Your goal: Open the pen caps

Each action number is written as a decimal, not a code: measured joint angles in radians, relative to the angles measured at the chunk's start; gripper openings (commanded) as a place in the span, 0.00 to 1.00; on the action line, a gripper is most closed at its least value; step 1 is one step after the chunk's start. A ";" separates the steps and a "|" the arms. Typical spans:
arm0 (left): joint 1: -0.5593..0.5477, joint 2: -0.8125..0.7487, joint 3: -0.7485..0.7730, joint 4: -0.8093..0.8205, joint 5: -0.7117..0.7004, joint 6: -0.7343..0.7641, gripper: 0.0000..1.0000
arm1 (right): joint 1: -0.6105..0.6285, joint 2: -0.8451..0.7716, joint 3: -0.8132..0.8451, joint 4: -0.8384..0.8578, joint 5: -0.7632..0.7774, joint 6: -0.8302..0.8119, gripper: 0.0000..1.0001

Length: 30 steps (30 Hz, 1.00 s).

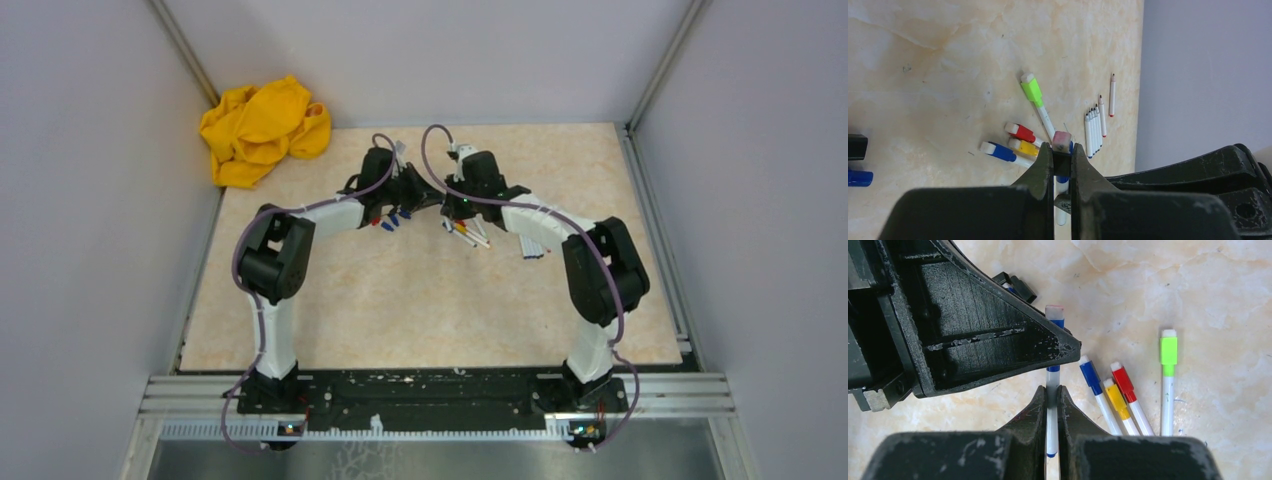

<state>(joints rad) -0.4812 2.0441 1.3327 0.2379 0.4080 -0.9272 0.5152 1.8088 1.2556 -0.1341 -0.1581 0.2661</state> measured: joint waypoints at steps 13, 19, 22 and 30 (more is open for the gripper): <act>-0.006 -0.004 -0.001 -0.003 0.001 0.000 0.00 | 0.007 -0.015 -0.019 0.016 0.007 -0.003 0.18; -0.008 -0.018 -0.001 -0.009 0.002 -0.002 0.00 | 0.008 -0.015 -0.019 0.023 0.006 -0.003 0.21; -0.009 -0.023 -0.001 -0.009 0.005 -0.006 0.00 | 0.009 -0.014 -0.019 0.029 0.002 -0.002 0.22; -0.011 -0.042 -0.001 -0.009 0.013 -0.013 0.00 | 0.013 -0.014 -0.019 0.041 0.003 -0.003 0.00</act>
<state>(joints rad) -0.4923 2.0018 1.3319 0.2287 0.4210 -0.9405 0.5278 1.7943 1.2369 -0.0933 -0.1555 0.2630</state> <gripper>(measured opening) 0.170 0.180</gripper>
